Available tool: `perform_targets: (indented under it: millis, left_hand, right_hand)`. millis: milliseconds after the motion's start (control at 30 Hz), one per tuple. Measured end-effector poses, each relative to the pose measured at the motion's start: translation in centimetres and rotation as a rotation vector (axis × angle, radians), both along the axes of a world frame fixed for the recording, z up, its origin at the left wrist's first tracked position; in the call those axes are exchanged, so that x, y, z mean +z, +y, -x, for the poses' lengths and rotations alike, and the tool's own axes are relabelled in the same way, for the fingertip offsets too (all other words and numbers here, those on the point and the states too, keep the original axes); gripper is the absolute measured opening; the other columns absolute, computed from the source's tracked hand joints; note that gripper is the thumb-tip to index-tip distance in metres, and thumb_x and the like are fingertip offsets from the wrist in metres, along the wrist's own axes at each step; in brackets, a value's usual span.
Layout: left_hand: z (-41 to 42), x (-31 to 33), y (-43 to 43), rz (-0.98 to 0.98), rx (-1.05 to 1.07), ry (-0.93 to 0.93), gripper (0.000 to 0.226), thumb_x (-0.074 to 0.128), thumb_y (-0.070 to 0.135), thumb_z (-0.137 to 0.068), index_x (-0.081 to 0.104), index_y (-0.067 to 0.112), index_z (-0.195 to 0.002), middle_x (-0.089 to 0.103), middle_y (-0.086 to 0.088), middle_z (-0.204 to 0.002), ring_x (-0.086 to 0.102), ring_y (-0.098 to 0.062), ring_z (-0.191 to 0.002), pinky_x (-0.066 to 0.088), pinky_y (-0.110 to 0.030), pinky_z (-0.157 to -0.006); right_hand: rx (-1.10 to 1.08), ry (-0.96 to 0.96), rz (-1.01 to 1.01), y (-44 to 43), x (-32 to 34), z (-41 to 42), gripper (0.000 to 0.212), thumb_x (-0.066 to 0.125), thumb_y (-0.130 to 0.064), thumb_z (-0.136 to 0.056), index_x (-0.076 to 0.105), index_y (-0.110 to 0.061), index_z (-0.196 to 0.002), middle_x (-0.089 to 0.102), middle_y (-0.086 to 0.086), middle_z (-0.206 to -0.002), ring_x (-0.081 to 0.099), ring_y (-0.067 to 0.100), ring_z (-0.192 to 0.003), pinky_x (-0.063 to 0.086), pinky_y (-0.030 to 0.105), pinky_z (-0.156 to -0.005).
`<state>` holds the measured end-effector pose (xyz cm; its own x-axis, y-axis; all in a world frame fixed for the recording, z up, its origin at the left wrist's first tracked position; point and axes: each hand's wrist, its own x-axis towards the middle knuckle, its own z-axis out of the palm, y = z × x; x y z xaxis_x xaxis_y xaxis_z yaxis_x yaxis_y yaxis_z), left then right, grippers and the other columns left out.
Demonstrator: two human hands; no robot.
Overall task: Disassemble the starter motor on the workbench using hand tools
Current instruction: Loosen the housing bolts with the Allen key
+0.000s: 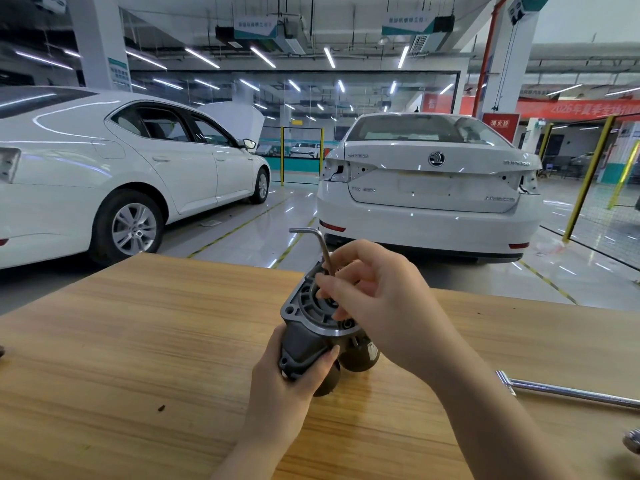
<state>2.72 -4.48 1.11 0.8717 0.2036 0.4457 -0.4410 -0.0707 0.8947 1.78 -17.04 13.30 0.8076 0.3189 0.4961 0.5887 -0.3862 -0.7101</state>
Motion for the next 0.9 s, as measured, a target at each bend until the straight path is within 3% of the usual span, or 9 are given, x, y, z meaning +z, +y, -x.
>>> perform_targets:
  millis: [100,200,300,433,500,667,800,900]
  left_hand:
    - [-0.06,-0.01,0.0,-0.002,0.009,0.007,0.055,0.069,0.053,-0.05,0.055,0.033,-0.1,0.065,0.028,-0.093,0.063,0.006,-0.087,0.048,-0.006,-0.066]
    - [-0.1,-0.06,0.06,-0.004,0.015,0.007,0.055,0.069,0.053,-0.05,0.056,0.033,-0.1,0.066,0.028,-0.094,0.062,0.006,-0.088,0.048,-0.006,-0.066]
    - [-0.12,-0.16,0.1,-0.004,0.008,0.015,0.057,0.069,0.055,-0.05,0.056,0.033,-0.101,0.065,0.028,-0.095,0.062,0.007,-0.089,0.047,-0.005,-0.068]
    - [-0.14,-0.09,0.06,-0.003,0.011,0.009,0.055,0.069,0.054,-0.051,0.056,0.033,-0.1,0.066,0.028,-0.095,0.062,0.007,-0.089,0.047,-0.005,-0.068]
    - [-0.1,-0.08,0.06,-0.002,0.012,0.007,0.055,0.069,0.053,-0.051,0.056,0.033,-0.1,0.066,0.028,-0.095,0.062,0.007,-0.089,0.047,-0.005,-0.068]
    - [-0.05,-0.03,0.09,-0.013,0.014,0.002,0.055,0.069,0.054,-0.051,0.056,0.033,-0.1,0.065,0.03,-0.097,0.062,0.008,-0.09,0.047,-0.004,-0.068]
    - [0.0,-0.06,0.09,-0.022,0.014,0.003,0.056,0.068,0.055,-0.05,0.055,0.034,-0.1,0.064,0.032,-0.096,0.061,0.01,-0.09,0.046,-0.003,-0.067]
    - [-0.01,-0.02,0.08,-0.027,0.012,0.003,0.056,0.068,0.056,-0.05,0.055,0.033,-0.1,0.064,0.031,-0.095,0.061,0.009,-0.089,0.047,-0.004,-0.067]
  right_hand:
    - [-0.042,-0.009,-0.036,0.08,-0.12,-0.03,0.021,0.07,-0.037,-0.075,0.051,-0.029,-0.073,0.068,-0.006,-0.073,0.064,0.008,-0.064,0.055,0.028,-0.063]
    - [-0.051,-0.03,-0.043,-0.09,-0.04,-0.14,0.028,0.07,-0.031,-0.078,0.048,-0.028,-0.062,0.07,-0.003,-0.071,0.062,0.005,-0.055,0.054,0.023,-0.057]
    - [-0.002,-0.009,-0.013,-0.32,0.12,-0.22,0.018,0.064,-0.025,-0.085,0.058,-0.03,-0.068,0.07,-0.007,-0.072,0.062,0.001,-0.056,0.052,0.017,-0.057]
    - [0.021,0.002,-0.01,-0.23,0.05,-0.35,0.012,0.056,-0.027,-0.09,0.063,-0.032,-0.08,0.069,-0.008,-0.073,0.063,0.0,-0.058,0.052,0.02,-0.059]
    - [0.021,0.006,-0.031,-0.1,0.03,-0.35,0.005,0.062,-0.031,-0.084,0.061,-0.031,-0.08,0.068,-0.008,-0.071,0.063,0.001,-0.056,0.05,0.017,-0.056]
    - [-0.034,0.02,-0.067,-0.25,0.17,-0.26,0.021,0.071,-0.033,-0.074,0.053,-0.026,-0.071,0.068,-0.004,-0.066,0.062,0.001,-0.05,0.05,0.016,-0.049]
    - [-0.023,0.017,-0.078,-0.6,0.26,-0.18,0.021,0.074,-0.028,-0.073,0.057,-0.023,-0.062,0.068,-0.011,-0.06,0.062,0.001,-0.049,0.054,0.019,-0.053]
    - [0.04,0.04,-0.033,-0.79,0.46,-0.11,0.011,0.068,-0.022,-0.081,0.067,-0.027,-0.071,0.069,-0.014,-0.068,0.064,0.0,-0.055,0.054,0.019,-0.06]
